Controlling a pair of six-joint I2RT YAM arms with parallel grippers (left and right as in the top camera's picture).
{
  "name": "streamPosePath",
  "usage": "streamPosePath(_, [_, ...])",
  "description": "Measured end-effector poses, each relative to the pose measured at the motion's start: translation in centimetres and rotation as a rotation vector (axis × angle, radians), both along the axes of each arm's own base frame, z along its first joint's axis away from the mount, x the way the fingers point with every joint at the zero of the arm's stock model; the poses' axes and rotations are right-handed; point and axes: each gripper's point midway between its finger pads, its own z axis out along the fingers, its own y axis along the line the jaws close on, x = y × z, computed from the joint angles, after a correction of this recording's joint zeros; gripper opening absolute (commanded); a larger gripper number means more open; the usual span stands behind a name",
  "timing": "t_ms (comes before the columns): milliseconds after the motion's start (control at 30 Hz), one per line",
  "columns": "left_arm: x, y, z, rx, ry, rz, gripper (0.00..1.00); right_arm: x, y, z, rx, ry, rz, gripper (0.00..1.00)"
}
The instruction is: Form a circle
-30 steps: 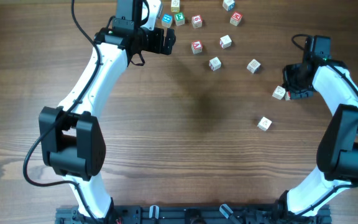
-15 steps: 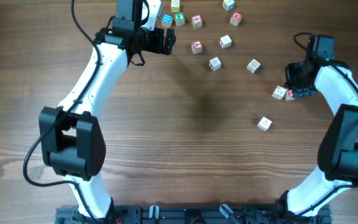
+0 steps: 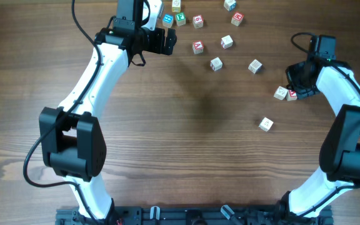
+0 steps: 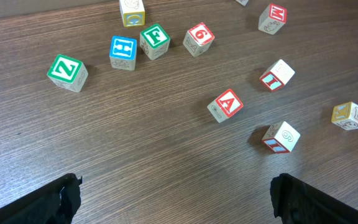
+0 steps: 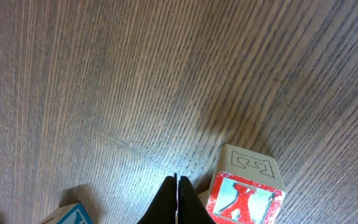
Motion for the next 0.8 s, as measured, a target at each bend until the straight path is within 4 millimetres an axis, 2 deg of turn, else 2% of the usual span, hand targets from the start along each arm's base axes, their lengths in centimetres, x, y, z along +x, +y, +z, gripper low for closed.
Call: streamPosePath(800, [0.00,0.00,0.00,0.000,0.000,0.000,1.00,0.08,0.00,0.03,-0.020,0.000,0.059,0.04])
